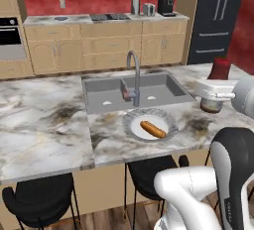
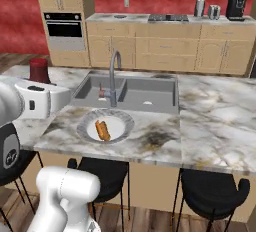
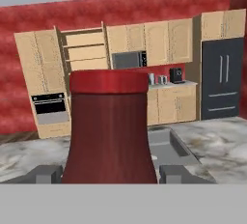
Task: Move the hot dog bun to the plate on the dining table and place the condiment next to that plate. Then navigate to the fridge and take the sausage and place it on the plate as well.
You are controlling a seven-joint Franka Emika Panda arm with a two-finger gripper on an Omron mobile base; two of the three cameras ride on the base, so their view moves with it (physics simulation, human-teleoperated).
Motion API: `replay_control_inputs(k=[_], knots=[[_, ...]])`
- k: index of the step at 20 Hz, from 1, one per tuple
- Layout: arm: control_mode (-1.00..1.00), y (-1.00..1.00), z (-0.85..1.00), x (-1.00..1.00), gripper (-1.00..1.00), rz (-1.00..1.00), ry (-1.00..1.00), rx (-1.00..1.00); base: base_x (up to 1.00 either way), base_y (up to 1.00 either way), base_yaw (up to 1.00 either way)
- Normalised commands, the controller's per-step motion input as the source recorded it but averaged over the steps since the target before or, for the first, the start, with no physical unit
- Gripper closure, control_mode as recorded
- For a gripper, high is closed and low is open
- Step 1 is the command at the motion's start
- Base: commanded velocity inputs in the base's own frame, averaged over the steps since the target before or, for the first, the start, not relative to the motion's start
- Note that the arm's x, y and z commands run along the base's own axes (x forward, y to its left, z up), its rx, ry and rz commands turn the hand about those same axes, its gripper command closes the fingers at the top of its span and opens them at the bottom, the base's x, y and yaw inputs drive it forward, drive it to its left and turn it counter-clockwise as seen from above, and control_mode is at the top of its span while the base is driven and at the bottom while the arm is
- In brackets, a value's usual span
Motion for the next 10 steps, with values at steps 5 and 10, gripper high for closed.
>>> replay_control_inputs(k=[5,10], knots=[[-1.0,-0.17,-0.08,0.12,1.0,0.07,0.0,0.03,0.51,-0.57,0.34],[-1.0,-0.82,-0.49,0.68,1.0,0.21,0.0,0.12,0.0,0.0,0.0]])
